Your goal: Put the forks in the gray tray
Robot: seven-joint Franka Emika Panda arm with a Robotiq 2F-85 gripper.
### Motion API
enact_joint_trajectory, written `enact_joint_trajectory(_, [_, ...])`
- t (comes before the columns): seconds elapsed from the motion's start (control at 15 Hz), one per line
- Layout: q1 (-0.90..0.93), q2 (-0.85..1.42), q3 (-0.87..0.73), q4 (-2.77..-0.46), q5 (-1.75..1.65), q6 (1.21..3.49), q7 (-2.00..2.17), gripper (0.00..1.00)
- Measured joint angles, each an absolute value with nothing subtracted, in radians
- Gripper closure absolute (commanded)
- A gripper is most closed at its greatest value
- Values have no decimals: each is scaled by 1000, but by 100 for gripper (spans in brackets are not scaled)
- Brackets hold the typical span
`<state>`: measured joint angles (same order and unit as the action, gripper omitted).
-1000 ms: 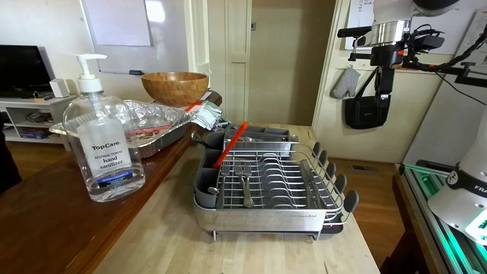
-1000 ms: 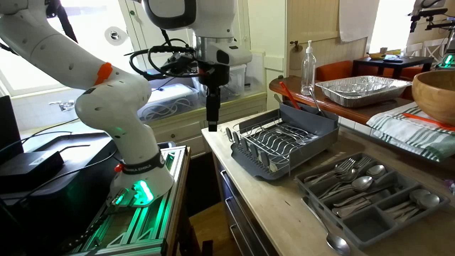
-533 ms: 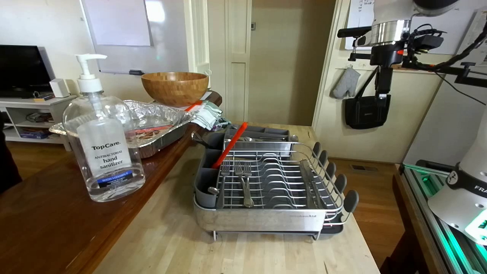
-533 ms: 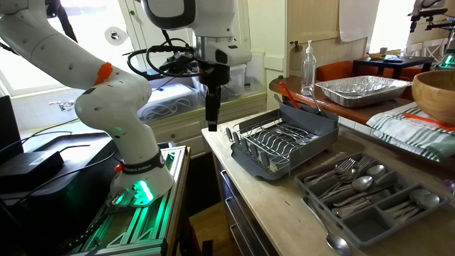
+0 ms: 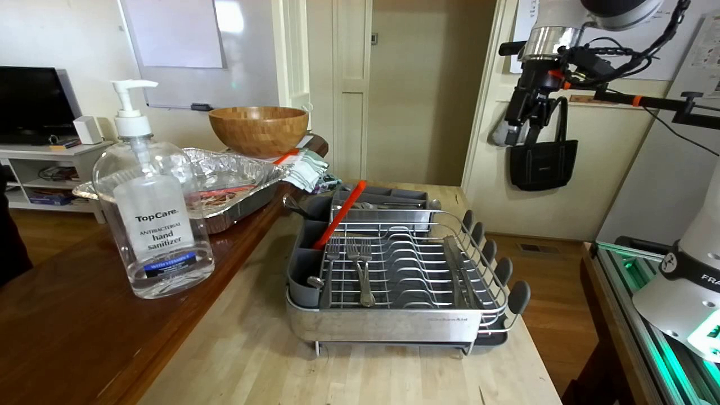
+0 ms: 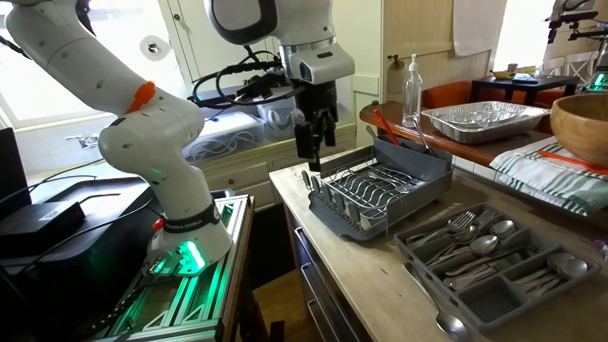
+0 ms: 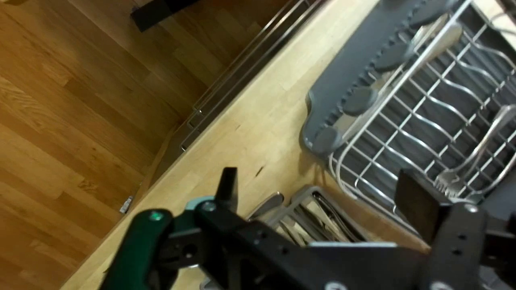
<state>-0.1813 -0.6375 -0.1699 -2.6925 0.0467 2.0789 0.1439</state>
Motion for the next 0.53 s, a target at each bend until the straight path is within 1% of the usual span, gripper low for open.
enact_joint_trajectory(0.33, [-158,-474,-67,-2600,190,2269,359,0])
enact_joint_trajectory(0.53, [-116,-394,3,-2542,214,2297,421,0])
